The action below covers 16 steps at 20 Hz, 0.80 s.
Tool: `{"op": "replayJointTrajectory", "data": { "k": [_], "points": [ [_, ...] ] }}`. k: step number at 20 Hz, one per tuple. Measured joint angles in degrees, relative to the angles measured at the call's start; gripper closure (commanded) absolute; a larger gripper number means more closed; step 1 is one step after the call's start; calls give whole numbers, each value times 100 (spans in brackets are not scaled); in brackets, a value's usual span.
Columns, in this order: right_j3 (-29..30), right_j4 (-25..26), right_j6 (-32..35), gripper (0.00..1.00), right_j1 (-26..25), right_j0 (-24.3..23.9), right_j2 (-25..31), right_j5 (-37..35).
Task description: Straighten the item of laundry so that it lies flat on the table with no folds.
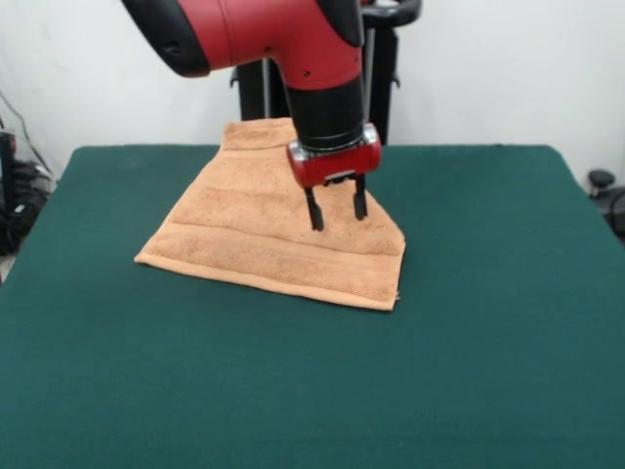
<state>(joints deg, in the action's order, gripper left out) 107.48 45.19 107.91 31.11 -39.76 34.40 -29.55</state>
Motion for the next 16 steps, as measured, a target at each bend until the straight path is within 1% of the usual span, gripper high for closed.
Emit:
{"op": "replayJointTrajectory", "data": {
  "k": [3, 8, 12, 16],
  "points": [
    [-93, 1, -292, 0, -11, -180, 179, -277],
    [-376, 6, -989, 0, -134, -488, 384, -846],
    [-624, 17, -1521, 0, -286, -643, 472, -1145],
    [-894, 20, -2031, 0, -446, -697, 488, -1414]
  ]
}}
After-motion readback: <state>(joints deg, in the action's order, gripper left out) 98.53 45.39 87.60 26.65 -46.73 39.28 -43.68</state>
